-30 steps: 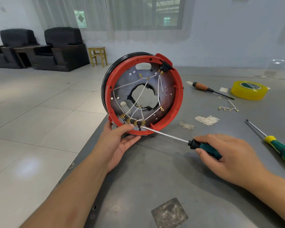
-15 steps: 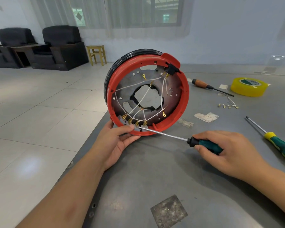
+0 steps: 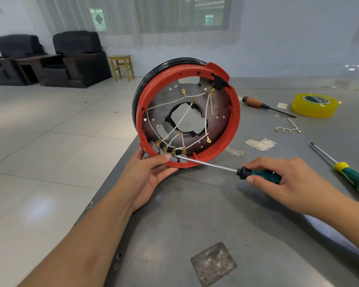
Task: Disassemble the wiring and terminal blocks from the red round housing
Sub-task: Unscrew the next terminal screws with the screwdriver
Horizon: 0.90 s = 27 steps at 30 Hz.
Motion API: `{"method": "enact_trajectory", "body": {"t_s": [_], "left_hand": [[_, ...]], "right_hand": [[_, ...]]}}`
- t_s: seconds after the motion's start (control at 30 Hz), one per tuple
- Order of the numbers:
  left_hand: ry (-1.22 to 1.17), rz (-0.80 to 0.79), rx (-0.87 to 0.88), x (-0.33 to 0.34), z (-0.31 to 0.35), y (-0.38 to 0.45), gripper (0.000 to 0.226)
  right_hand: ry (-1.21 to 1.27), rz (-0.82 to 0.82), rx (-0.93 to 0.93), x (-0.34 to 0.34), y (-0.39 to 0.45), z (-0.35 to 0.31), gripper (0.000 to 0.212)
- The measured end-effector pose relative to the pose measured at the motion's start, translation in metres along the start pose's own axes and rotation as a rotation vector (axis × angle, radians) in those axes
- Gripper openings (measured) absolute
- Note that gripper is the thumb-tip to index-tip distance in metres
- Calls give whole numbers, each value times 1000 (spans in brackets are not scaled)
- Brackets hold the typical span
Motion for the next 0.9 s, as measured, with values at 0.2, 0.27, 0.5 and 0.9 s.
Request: {"method": "enact_trajectory", "body": {"t_s": [0.2,0.27,0.5,0.9], "left_hand": [[-41,2,-4,1,1,-1,61],[-59,-1,-4,0,1,-1,57],[-65,20,6,-3,1,1,50],[-83,68,26,-5,0,4,51]], "right_hand": [[-56,28,-6,3,-4,-9,26],[-85,42,-13,4,-5,-13,29],[-278,110,-85,6,-10,-24,38],[-479,230,-255,14,-11,-18,33]]}}
Point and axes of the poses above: each hand's wrist, its own y-axis towards the middle knuckle, its own x-axis out of the palm, z = x × y, the point moved 4 cm from there along y, towards the middle knuckle, and after that the axes turned 2 degrees about -x, right-handed, at the moved point
